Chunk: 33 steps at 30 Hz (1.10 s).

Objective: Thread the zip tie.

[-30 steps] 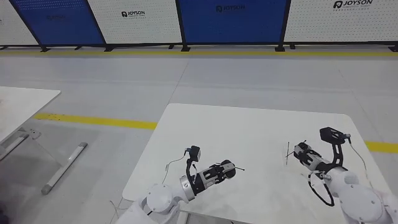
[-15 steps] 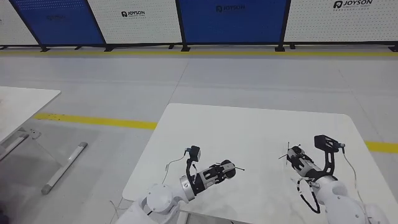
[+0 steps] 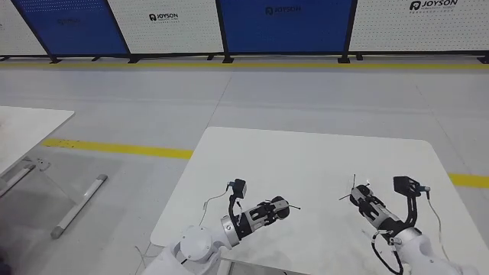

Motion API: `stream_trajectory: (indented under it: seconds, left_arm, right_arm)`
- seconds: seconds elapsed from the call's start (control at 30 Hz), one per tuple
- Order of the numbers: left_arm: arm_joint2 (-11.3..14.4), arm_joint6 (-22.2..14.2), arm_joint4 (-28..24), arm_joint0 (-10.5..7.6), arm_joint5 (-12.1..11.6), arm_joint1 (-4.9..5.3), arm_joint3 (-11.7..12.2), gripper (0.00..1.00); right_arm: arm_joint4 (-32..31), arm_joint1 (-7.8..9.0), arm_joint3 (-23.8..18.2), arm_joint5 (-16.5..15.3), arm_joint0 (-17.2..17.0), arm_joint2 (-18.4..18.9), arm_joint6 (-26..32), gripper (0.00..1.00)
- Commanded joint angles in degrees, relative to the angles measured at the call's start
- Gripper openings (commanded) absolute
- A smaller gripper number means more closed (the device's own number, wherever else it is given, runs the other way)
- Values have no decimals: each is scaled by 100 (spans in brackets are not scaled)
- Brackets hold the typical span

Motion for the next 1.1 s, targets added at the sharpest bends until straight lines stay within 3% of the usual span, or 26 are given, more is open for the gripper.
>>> stream_trajectory:
  seconds: [0.0, 0.1, 0.67, 0.77, 0.97, 1.07]
  left_arm:
    - [0, 0, 0, 0, 0, 0, 0, 0]
    - [0, 0, 0, 0, 0, 0, 0, 0]
    - [0, 0, 0, 0, 0, 0, 0, 0]
    - [2, 17, -2, -4, 6, -1, 1, 0]
    - [127, 491, 397, -143, -44, -31, -151, 0]
    - [281, 658, 783, -209, 141, -46, -254, 0]
  right_arm:
    - [-7, -14, 12, -208, -200, -101, -312, 0]
    - [-41, -39, 141, -322, -300, -234, -690, 0]
    - [3, -45, 137, -343, -295, -263, -706, 0]
    - [326, -88, 109, -488, -309, -353, -1142, 0]
    - [778, -125, 41, -894, -547, -352, -1672, 0]
    - [771, -133, 61, -895, -579, -374, -1753, 0]
